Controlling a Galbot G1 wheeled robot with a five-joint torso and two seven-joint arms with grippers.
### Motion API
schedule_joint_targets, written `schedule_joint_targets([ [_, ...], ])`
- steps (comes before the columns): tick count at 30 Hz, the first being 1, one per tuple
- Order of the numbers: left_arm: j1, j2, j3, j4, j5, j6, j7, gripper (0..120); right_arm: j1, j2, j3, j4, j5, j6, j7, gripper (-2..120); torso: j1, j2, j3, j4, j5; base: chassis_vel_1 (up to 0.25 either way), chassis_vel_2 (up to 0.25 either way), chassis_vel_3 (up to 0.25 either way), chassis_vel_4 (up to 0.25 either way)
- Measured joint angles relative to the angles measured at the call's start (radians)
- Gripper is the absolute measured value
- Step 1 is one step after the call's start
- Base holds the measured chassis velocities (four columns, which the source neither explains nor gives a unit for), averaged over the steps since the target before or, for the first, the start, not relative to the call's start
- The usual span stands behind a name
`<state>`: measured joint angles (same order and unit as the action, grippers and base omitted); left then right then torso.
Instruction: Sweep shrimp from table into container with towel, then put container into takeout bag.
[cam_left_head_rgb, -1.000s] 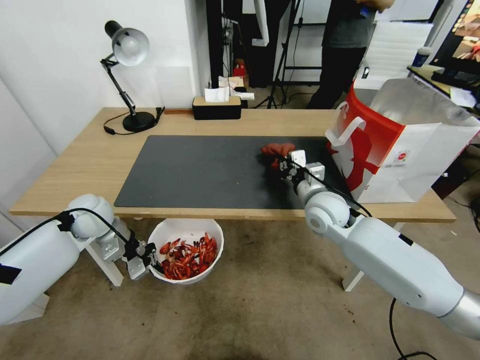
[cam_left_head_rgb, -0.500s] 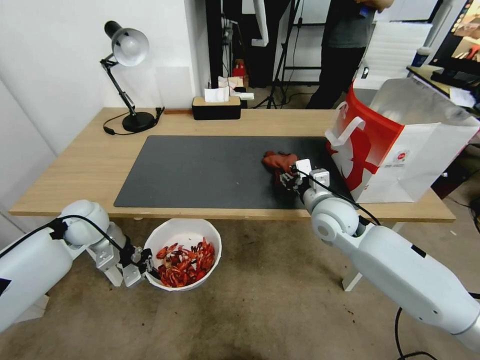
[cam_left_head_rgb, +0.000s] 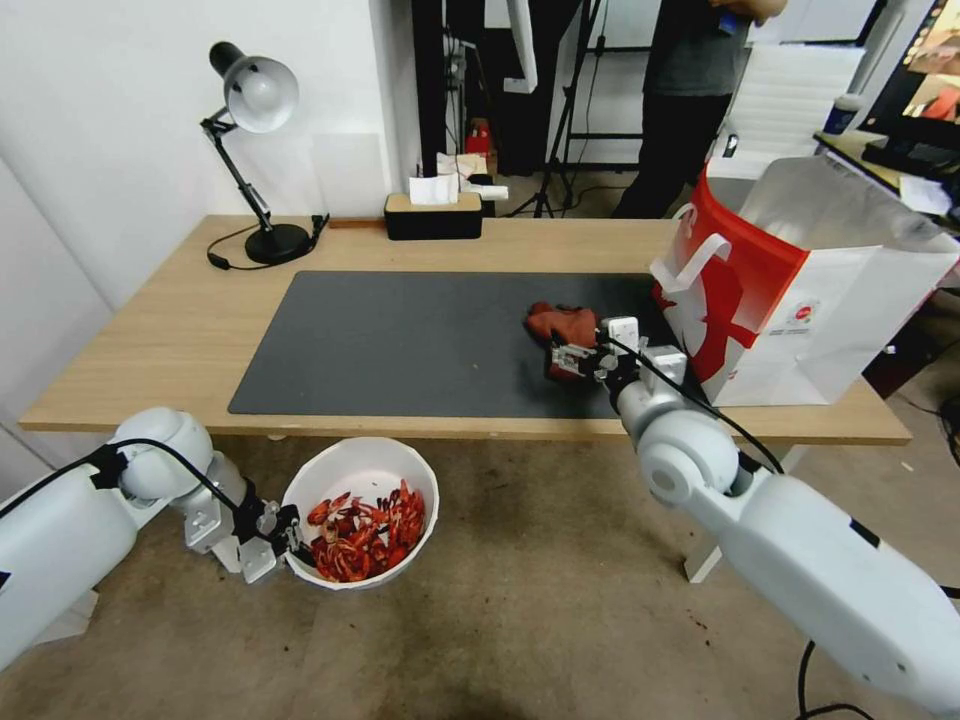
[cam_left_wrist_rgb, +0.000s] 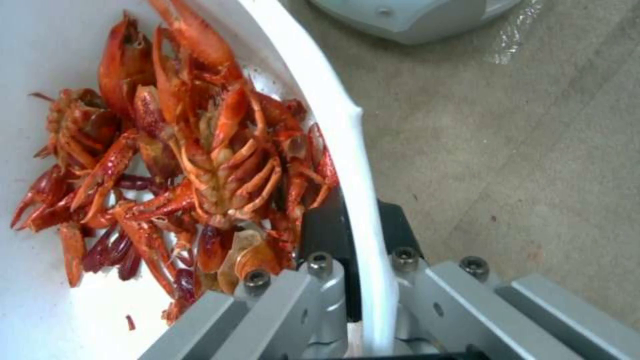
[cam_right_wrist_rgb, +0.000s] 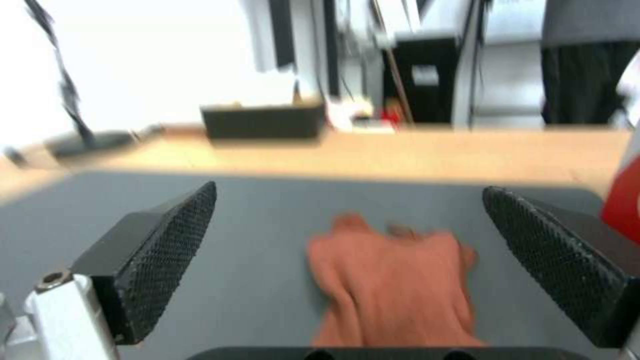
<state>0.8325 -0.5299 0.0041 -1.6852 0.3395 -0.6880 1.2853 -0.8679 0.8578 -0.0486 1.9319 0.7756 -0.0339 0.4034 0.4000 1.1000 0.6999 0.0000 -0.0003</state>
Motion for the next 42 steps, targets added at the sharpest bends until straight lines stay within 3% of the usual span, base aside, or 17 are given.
schedule_joint_targets([
  [6, 0.035, 0.025, -0.008, -0.034, 0.004, -0.008, -0.016, 0, -0.194, 0.021, 0.121, 0.066, -0.069, 0.126, -0.077, 100, 0.000, 0.000, 0.000, -0.0002, -0.0001, 0.000, 0.000, 0.000, 0.000],
  [9, 0.107, 0.044, -0.047, -0.089, 0.016, -0.026, -0.026, 0, -0.324, 0.052, 0.202, 0.111, -0.121, 0.179, -0.105, 100, 0.000, 0.000, 0.000, 0.0001, -0.0002, 0.000, 0.000, 0.000, 0.000],
  [13, 0.162, 0.070, -0.078, -0.156, 0.016, -0.030, -0.035, 0, -0.403, 0.083, 0.240, 0.146, -0.161, 0.202, -0.118, 100, 0.000, 0.000, 0.000, 0.0002, 0.0000, 0.000, 0.000, 0.000, 0.000],
  [17, 0.174, 0.097, -0.086, -0.200, 0.004, -0.027, -0.040, 0, -0.433, 0.095, 0.245, 0.151, -0.182, 0.212, -0.125, 100, 0.000, 0.000, 0.000, 0.0001, -0.0001, 0.000, 0.000, 0.000, 0.000],
  [19, 0.179, 0.181, -0.093, -0.303, -0.036, 0.002, -0.050, 0, -0.460, 0.116, 0.244, 0.148, -0.212, 0.222, -0.131, 100, 0.000, 0.000, 0.000, 0.0000, 0.0003, 0.000, 0.000, 0.000, 0.000],
  [20, 0.179, 0.181, -0.093, -0.303, -0.036, 0.002, -0.050, 0, -0.460, 0.116, 0.244, 0.148, -0.212, 0.222, -0.131, 100, 0.000, 0.000, 0.000, 0.0000, 0.0003, 0.000, 0.000, 0.000, 0.000],
  [21, 0.170, 0.220, -0.097, -0.350, -0.066, 0.019, -0.056, 0, -0.463, 0.125, 0.239, 0.146, -0.219, 0.222, -0.132, 100, 0.000, 0.000, 0.000, 0.0001, 0.0005, 0.000, 0.000, 0.000, 0.000],
  [22, 0.170, 0.220, -0.097, -0.350, -0.066, 0.019, -0.056, 0, -0.463, 0.125, 0.239, 0.146, -0.219, 0.222, -0.132, 100, 0.000, 0.000, 0.000, 0.0001, 0.0005, 0.000, 0.000, 0.000, 0.000],
  [25, 0.122, 0.286, -0.112, -0.422, -0.142, 0.051, -0.068, 0, -0.464, 0.139, 0.231, 0.142, -0.228, 0.222, -0.132, 100, 0.000, 0.000, 0.000, 0.0000, 0.0004, 0.000, 0.000, 0.000, 0.000],
  [29, 0.062, 0.327, -0.126, -0.437, -0.203, 0.085, -0.092, 0, -0.464, 0.144, 0.232, 0.142, -0.229, 0.222, -0.131, 100, 0.000, 0.000, 0.000, -0.0001, 0.0005, 0.000, 0.000, 0.000, 0.000],
  [39, -0.067, 0.333, -0.118, -0.336, -0.357, 0.140, -0.111, 0, -0.491, 0.159, 0.253, 0.161, -0.234, 0.219, -0.130, 100, 0.000, 0.000, 0.000, 0.0002, -0.0002, 0.000, 0.000, 0.000, 0.000],
  [42, -0.149, 0.329, -0.097, -0.314, -0.422, 0.173, -0.117, 0, -0.572, 0.189, 0.275, 0.176, -0.288, 0.252, -0.137, 100, 0.000, 0.000, 0.000, -0.0002, 0.0002, 0.000, 0.000, 0.000, 0.000],
])
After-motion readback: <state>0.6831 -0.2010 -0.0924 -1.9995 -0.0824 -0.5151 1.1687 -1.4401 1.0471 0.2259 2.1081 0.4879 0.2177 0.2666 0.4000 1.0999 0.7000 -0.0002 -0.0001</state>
